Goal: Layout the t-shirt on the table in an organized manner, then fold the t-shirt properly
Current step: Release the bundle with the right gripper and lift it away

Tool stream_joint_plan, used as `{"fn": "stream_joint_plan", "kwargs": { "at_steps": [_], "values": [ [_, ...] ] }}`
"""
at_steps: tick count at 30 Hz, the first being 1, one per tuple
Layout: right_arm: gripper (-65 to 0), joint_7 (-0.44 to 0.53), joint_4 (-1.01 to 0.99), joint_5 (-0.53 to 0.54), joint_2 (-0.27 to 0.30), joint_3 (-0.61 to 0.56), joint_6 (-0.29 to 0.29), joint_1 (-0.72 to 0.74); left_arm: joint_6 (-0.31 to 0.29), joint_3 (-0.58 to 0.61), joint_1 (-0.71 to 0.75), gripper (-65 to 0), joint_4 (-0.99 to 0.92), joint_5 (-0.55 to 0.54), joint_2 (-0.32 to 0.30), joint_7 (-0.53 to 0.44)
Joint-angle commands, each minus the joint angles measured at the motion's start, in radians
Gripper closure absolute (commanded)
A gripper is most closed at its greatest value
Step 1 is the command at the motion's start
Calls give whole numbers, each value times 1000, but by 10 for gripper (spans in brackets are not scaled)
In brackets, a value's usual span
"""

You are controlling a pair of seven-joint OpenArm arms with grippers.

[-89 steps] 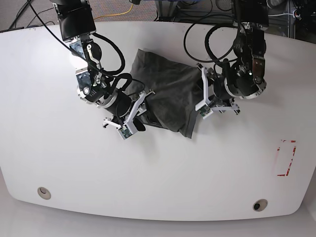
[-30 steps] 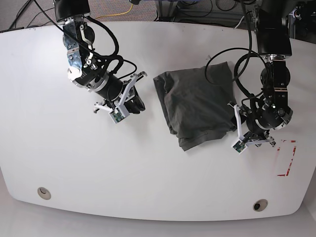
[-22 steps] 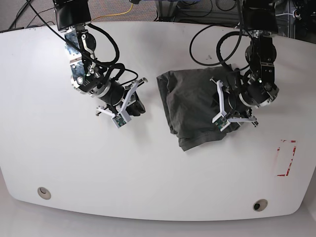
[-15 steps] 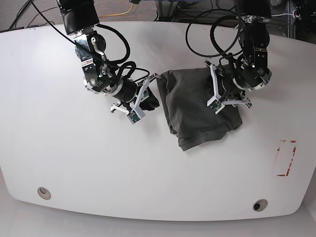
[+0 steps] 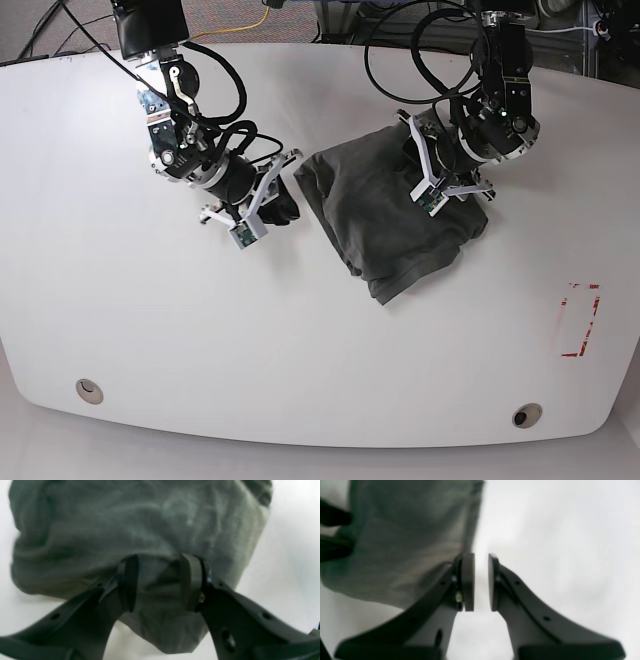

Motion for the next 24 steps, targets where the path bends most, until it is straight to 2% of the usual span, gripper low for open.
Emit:
{"fn": "stream_joint_plan", "kwargs": {
  "at_steps": [1,7,13,16,21,24],
  "values": [
    [-86,10,60,10,8,23,6,-4,-1,-14,-3,-243,-5,-10,-52,-12],
    [-86,-56,138,10,8,62,7,-38,-1,-78,0,-243,-37,-13,-150,-14],
    [-87,-59,204,12,8,119,9,-79,-1,-143,15,-243,-46,-19,-240,-17],
    [-87,-60,224,12,8,122,9,-92,-1,-178,17,-243,-46,-59,-277,-17],
    [-87,-60,231,12,8,122,9,-93,-1,-235,18,-243,-28,-150,-311,-14],
    [-87,-60,232,12,8,123,9,-102,-1,-247,29,-243,24,-183,-311,-12]
  ]
}}
